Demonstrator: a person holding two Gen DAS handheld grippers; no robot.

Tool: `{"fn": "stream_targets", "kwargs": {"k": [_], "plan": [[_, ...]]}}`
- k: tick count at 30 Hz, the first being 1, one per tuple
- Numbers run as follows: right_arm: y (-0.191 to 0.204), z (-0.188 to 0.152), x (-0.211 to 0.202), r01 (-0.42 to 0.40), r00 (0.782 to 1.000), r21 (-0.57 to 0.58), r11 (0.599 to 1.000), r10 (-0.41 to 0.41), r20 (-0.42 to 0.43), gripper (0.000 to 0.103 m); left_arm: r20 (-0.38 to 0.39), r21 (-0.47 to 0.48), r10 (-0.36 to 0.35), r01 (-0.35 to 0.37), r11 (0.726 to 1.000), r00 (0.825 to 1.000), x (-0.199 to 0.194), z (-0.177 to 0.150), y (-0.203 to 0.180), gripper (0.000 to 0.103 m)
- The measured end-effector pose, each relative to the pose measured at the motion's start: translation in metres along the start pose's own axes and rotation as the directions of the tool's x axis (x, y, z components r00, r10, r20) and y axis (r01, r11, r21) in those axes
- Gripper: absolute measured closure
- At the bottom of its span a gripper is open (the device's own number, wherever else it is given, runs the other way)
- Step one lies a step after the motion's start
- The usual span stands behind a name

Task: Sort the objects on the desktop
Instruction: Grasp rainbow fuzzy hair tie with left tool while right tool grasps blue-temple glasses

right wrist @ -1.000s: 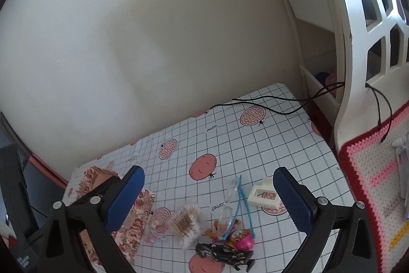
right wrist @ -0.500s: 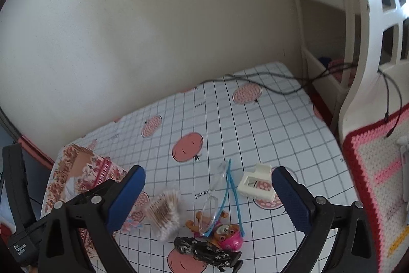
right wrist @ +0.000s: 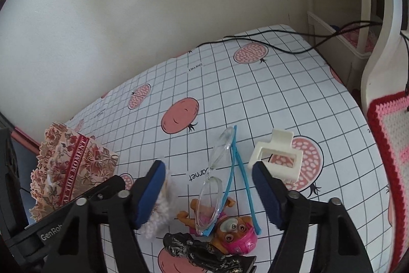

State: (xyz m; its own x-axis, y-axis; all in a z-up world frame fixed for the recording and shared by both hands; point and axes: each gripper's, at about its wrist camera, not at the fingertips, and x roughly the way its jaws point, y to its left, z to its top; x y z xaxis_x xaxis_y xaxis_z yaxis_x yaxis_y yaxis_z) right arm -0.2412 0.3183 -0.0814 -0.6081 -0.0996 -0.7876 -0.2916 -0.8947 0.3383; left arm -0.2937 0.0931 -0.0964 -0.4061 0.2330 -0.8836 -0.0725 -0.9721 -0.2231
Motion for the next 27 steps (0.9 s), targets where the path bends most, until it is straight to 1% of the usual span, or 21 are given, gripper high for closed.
{"fn": "stream_targets", "kwargs": {"k": [1, 8, 10, 11, 13, 15, 17, 18, 19, 20, 22, 25, 27], "plan": [[-0.001, -0.001, 0.002, 0.004, 1.000, 0.004, 1.000, -0.003, -0.004, 0.035, -0.005, -0.003, 0.001, -0.001, 1.000, 1.000, 0.002, 0.000, 0.002, 0.036], [-0.007, -0.005, 0.012, 0.024, 1.000, 0.026, 0.999, -0.024, -0.020, 0.047, -0.054, -0.029, 0.003, -0.004, 1.000, 0.999, 0.016, -0.006, 0.016, 0.052], [-0.009, -0.006, 0.013, 0.027, 0.999, 0.032, 0.999, -0.026, -0.021, 0.050, -0.063, -0.036, 0.001, -0.004, 0.999, 0.998, 0.018, -0.007, 0.019, 0.055], [-0.010, -0.006, 0.014, 0.027, 0.999, 0.034, 0.999, -0.026, -0.024, 0.053, -0.065, -0.036, 0.000, -0.003, 0.999, 0.998, 0.019, -0.007, 0.020, 0.057], [-0.012, -0.008, 0.017, 0.020, 0.999, 0.036, 0.999, -0.018, -0.033, 0.057, -0.068, -0.025, -0.001, -0.001, 1.000, 0.998, 0.019, -0.007, 0.022, 0.058], [-0.012, -0.009, 0.019, 0.010, 0.999, 0.038, 0.999, -0.009, -0.042, 0.057, -0.067, -0.017, 0.009, -0.010, 1.000, 0.998, 0.020, -0.007, 0.023, 0.059], [-0.012, -0.010, 0.021, 0.002, 0.999, 0.040, 0.999, 0.000, -0.049, 0.057, -0.068, -0.013, 0.028, -0.029, 1.000, 0.997, 0.021, -0.007, 0.025, 0.068], [-0.013, -0.011, 0.022, 0.003, 0.999, 0.041, 0.999, -0.001, -0.052, 0.058, -0.071, -0.012, 0.031, -0.032, 0.999, 0.997, 0.022, -0.007, 0.027, 0.069], [-0.013, -0.012, 0.024, 0.005, 0.998, 0.041, 0.999, -0.003, -0.055, 0.061, -0.074, -0.013, 0.031, -0.032, 0.999, 0.997, 0.022, -0.007, 0.029, 0.072], [-0.013, -0.012, 0.025, 0.005, 0.998, 0.042, 0.999, -0.002, -0.059, 0.063, -0.077, -0.016, 0.029, -0.030, 0.999, 0.997, 0.022, -0.007, 0.031, 0.077], [-0.014, -0.014, 0.027, -0.006, 0.998, 0.049, 0.999, 0.009, -0.061, 0.063, -0.082, -0.019, 0.031, -0.032, 0.999, 0.996, 0.023, -0.008, 0.033, 0.082], [-0.013, -0.014, 0.027, -0.010, 0.998, 0.049, 0.999, 0.013, -0.056, 0.068, -0.085, -0.017, 0.034, -0.036, 0.999, 0.996, 0.025, -0.008, 0.035, 0.087], [-0.011, -0.014, 0.027, -0.014, 0.998, 0.045, 0.999, 0.016, -0.054, 0.070, -0.090, -0.021, 0.032, -0.034, 0.999, 0.995, 0.027, -0.008, 0.036, 0.088]]}}
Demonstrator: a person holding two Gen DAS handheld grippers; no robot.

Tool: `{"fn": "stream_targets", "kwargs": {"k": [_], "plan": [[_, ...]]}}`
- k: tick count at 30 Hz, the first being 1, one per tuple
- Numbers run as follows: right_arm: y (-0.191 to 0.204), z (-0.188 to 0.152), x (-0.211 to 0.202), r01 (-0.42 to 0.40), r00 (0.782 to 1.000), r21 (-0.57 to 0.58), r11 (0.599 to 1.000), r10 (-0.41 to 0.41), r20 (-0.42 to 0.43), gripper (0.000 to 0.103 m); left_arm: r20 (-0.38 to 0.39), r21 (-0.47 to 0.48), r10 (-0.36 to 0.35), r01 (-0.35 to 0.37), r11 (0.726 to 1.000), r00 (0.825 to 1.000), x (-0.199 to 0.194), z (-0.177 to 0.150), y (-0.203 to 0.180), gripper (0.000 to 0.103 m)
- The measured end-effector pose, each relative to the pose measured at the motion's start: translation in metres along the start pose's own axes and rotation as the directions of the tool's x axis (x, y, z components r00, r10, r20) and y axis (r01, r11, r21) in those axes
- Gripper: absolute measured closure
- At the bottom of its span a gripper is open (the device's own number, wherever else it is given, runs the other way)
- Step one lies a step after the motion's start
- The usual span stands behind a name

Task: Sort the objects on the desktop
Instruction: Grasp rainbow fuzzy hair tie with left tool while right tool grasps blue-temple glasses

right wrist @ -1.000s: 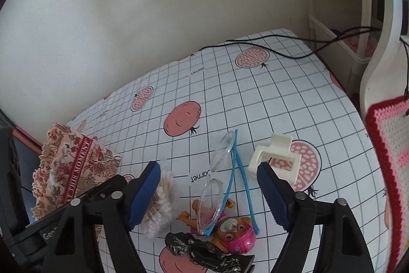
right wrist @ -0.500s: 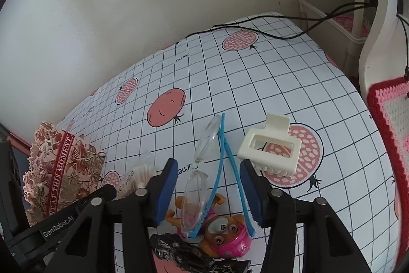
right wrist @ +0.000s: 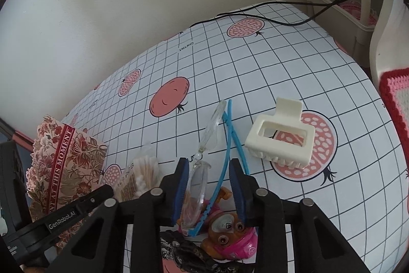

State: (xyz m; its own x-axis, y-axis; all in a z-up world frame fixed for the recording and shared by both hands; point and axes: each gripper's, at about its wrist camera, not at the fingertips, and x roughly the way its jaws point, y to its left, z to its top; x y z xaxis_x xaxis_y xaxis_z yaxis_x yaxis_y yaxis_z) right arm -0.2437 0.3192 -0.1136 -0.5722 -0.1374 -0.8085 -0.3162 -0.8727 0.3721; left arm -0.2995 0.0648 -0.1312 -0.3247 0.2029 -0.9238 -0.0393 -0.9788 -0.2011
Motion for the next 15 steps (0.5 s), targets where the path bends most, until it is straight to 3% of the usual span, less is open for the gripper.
{"fn": "stream_targets", "kwargs": {"k": [15], "plan": [[0.0048, 0.0000, -0.0039, -0.030, 0.999, 0.002, 1.000, 0.030, 0.023, 0.074, -0.008, 0.006, -0.014, 0.014, 1.000, 1.000, 0.0079, -0.0017, -0.0055, 0.094]]}}
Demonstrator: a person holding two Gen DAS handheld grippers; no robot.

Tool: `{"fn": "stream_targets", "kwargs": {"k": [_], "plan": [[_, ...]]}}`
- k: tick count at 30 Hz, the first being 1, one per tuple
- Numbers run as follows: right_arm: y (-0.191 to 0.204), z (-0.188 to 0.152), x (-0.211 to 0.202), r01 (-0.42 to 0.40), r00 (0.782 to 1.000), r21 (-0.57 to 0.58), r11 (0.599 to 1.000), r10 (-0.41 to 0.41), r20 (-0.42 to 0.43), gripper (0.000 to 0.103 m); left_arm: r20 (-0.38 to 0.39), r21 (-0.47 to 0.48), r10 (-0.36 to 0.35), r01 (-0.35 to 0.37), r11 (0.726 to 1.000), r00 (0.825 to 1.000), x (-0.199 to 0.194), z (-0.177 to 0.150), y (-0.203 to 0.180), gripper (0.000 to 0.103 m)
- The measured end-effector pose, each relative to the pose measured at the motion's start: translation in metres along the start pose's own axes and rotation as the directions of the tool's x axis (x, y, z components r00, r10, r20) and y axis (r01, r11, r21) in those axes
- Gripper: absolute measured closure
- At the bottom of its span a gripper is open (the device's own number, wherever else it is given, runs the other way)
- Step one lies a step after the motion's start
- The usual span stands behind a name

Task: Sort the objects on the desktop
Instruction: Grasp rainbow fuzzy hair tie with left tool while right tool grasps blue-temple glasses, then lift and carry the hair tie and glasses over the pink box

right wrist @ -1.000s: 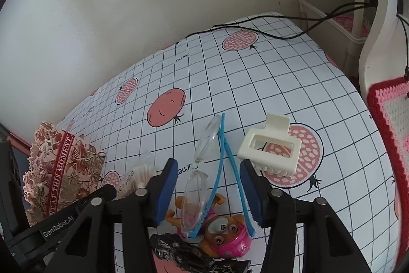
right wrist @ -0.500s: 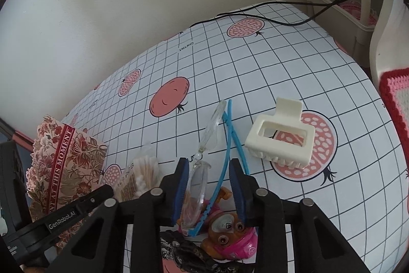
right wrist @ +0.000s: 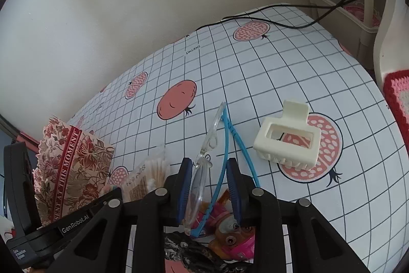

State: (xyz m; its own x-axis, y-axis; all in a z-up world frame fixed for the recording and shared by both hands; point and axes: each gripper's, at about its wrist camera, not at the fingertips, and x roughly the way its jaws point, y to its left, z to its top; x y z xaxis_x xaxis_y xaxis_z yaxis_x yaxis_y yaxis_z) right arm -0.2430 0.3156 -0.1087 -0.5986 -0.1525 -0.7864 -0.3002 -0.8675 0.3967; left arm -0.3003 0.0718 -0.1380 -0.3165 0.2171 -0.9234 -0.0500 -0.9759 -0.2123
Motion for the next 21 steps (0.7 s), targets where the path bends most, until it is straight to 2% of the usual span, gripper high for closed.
{"fn": "stream_targets", "kwargs": {"k": [7, 8, 12, 16, 21], "plan": [[0.012, 0.006, -0.014, -0.025, 0.999, -0.017, 1.000, 0.026, 0.040, 0.074, 0.041, 0.002, -0.004, 0.004, 1.000, 0.999, -0.014, 0.003, -0.001, 0.094], [0.013, 0.007, -0.017, -0.045, 0.999, -0.027, 0.999, 0.046, 0.021, 0.074, 0.048, 0.001, -0.003, 0.003, 1.000, 0.999, -0.016, 0.004, -0.001, 0.094], [0.026, 0.016, -0.041, -0.079, 0.993, -0.050, 0.996, 0.083, 0.084, 0.074, 0.089, -0.006, -0.026, 0.026, 1.000, 0.996, -0.033, 0.008, 0.001, 0.094], [0.046, 0.025, -0.072, -0.108, 0.978, -0.097, 0.989, 0.123, 0.168, 0.074, 0.144, -0.007, -0.061, 0.063, 0.998, 0.988, -0.053, 0.015, -0.002, 0.095], [0.070, 0.029, -0.106, -0.145, 0.950, -0.155, 0.977, 0.181, 0.254, 0.074, 0.225, -0.012, -0.122, 0.128, 0.992, 0.967, -0.086, 0.021, -0.003, 0.095]]}}
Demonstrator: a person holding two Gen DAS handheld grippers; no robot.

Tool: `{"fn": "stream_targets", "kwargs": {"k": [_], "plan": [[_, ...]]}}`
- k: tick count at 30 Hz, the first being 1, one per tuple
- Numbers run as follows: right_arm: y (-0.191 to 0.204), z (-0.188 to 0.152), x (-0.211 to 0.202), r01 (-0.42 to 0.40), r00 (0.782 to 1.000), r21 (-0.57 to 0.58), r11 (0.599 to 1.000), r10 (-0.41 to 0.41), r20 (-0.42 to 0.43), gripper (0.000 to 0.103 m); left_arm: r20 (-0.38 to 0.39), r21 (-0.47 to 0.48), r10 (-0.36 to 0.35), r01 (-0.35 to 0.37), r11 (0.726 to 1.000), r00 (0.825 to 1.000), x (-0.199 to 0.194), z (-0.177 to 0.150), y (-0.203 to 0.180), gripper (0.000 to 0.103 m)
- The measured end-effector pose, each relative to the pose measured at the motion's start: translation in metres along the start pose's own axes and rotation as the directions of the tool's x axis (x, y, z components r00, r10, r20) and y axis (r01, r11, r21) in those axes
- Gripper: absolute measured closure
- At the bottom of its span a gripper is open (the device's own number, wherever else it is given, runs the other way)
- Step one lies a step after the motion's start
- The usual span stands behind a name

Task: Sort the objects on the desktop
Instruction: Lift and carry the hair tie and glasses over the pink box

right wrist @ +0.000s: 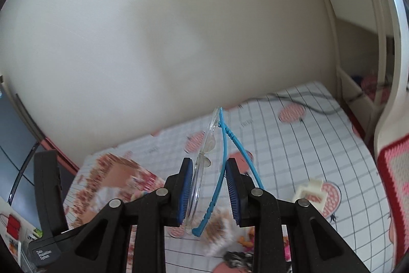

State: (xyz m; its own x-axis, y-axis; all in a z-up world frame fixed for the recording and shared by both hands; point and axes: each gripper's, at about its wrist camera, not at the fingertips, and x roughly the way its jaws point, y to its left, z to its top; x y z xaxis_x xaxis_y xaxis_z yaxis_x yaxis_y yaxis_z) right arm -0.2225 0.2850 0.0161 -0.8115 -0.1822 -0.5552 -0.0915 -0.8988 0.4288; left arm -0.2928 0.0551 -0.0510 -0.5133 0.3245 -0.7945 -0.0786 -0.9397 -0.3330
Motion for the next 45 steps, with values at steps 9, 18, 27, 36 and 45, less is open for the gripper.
{"fn": "stream_targets", "kwargs": {"k": [9, 18, 27, 36, 45], "plan": [[0.034, 0.007, -0.023, -0.064, 0.996, -0.035, 0.997, 0.066, 0.063, 0.074, 0.159, -0.042, -0.074, 0.082, 0.996, 0.985, -0.061, 0.017, 0.008, 0.095], [0.072, 0.000, -0.019, -0.128, 0.990, -0.069, 0.989, 0.132, 0.055, 0.074, 0.287, -0.136, -0.045, 0.087, 0.987, 0.957, -0.111, 0.027, 0.050, 0.095], [0.118, -0.019, -0.002, -0.200, 0.979, -0.114, 0.973, 0.202, 0.003, 0.074, 0.332, -0.291, 0.102, -0.001, 0.957, 0.938, -0.140, 0.019, 0.106, 0.095], [0.164, -0.043, 0.012, -0.269, 0.963, -0.181, 0.946, 0.261, -0.067, 0.074, 0.371, -0.391, 0.179, -0.021, 0.920, 0.911, -0.166, 0.013, 0.153, 0.095], [0.185, -0.065, 0.026, -0.287, 0.956, -0.232, 0.929, 0.262, -0.133, 0.074, 0.375, -0.444, 0.193, -0.007, 0.896, 0.907, -0.171, 0.008, 0.179, 0.095]]}}
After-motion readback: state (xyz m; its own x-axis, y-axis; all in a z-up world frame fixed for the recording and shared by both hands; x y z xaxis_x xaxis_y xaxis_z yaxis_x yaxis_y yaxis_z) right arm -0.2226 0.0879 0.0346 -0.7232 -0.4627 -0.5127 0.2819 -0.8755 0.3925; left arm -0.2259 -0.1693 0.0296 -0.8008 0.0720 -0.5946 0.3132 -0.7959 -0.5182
